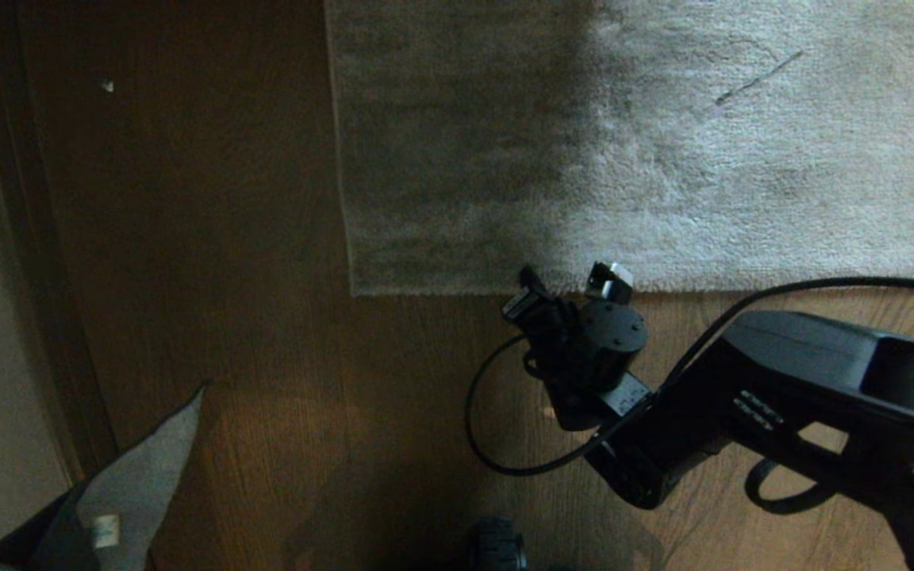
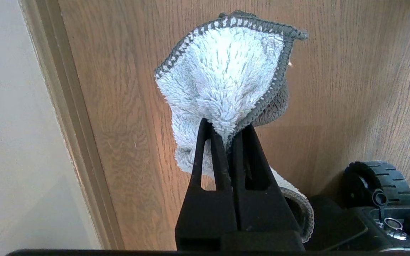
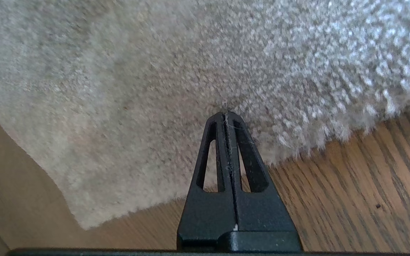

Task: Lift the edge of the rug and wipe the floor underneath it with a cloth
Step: Lay down the carpet

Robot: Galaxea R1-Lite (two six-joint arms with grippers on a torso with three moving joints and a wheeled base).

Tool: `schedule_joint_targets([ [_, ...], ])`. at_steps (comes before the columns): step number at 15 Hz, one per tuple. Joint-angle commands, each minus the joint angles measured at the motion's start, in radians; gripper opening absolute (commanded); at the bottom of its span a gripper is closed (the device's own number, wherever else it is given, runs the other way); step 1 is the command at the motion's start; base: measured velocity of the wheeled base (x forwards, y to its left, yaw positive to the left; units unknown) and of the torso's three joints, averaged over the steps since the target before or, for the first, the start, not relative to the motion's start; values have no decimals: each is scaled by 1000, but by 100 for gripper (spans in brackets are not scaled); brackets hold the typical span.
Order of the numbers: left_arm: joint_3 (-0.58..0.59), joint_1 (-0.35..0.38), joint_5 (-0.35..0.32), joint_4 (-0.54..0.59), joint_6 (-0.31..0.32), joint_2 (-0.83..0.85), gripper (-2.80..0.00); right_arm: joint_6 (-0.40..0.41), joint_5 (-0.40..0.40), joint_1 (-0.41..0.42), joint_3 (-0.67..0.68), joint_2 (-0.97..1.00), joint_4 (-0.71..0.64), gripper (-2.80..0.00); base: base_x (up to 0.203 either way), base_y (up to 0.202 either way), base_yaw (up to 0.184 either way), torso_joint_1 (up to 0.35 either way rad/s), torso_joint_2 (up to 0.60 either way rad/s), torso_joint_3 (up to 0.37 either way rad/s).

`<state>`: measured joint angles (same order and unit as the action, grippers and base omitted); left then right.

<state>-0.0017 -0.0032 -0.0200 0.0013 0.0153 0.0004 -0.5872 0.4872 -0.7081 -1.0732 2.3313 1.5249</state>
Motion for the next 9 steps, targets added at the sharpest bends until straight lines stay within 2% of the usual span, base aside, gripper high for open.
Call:
schedule_joint_targets([
  [1, 0, 0, 0, 0, 0, 0, -280, -2, 2, -1, -2, 0, 45, -280, 0, 0, 0, 0, 0, 0],
  [4, 0, 0, 0, 0, 0, 0, -280, 4, 2, -2, 30, -70, 45, -280, 0, 0, 0, 0, 0, 0],
  [9, 0, 0, 0, 0, 0, 0, -280, 33, -8, -4, 195, -266, 45, -280, 0, 0, 0, 0, 0, 0],
])
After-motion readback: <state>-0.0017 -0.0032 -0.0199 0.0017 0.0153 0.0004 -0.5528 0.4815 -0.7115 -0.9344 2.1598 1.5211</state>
